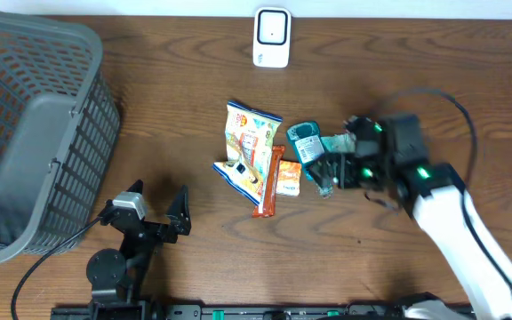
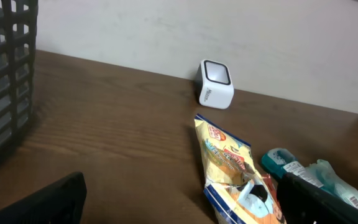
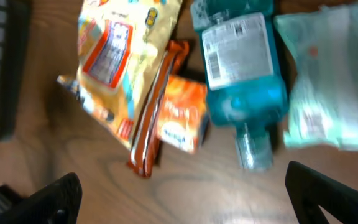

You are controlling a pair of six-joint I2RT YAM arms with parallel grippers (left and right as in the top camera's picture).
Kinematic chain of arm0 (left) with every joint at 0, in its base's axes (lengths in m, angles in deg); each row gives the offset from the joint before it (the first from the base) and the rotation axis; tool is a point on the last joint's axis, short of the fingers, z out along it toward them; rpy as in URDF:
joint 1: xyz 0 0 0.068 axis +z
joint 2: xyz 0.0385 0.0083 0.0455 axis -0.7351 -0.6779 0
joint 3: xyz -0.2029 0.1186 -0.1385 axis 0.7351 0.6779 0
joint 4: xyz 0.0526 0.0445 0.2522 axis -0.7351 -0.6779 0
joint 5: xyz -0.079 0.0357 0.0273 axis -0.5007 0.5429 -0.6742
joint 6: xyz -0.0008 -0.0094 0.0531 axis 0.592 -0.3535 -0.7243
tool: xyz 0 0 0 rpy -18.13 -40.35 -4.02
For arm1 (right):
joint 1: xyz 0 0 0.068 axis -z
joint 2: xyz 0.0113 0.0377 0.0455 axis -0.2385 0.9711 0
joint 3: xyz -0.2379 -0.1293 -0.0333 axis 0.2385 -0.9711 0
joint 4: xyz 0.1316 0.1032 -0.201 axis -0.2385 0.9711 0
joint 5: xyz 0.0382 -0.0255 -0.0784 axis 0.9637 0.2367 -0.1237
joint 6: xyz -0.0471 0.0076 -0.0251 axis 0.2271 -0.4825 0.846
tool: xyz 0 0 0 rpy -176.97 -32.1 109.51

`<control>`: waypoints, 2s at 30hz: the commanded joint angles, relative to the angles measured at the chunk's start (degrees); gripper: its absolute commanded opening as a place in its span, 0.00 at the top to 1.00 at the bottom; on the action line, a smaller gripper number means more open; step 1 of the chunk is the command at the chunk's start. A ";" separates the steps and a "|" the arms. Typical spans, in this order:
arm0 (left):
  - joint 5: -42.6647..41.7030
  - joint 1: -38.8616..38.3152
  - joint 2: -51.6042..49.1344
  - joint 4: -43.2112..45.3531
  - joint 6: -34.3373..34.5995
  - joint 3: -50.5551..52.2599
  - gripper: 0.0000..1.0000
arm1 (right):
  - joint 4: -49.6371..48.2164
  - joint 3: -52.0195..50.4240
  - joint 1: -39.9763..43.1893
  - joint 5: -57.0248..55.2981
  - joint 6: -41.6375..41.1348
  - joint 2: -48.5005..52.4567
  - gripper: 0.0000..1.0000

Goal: Scan the item barcode
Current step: 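Move the right gripper over the blue bottle and grasp its neck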

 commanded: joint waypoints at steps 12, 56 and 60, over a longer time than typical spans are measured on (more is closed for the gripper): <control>-0.92 0.28 -0.02 -0.59 -0.13 1.64 0.02 | 4.39 28.28 -0.24 -3.32 7.48 33.03 0.01; -0.92 0.28 -0.02 -0.59 -0.13 1.64 0.02 | 20.94 38.49 -3.32 -9.81 18.56 52.89 0.99; -0.92 0.28 -0.02 -0.59 -0.13 1.64 0.02 | 27.06 44.81 -3.78 -17.20 13.70 52.89 0.99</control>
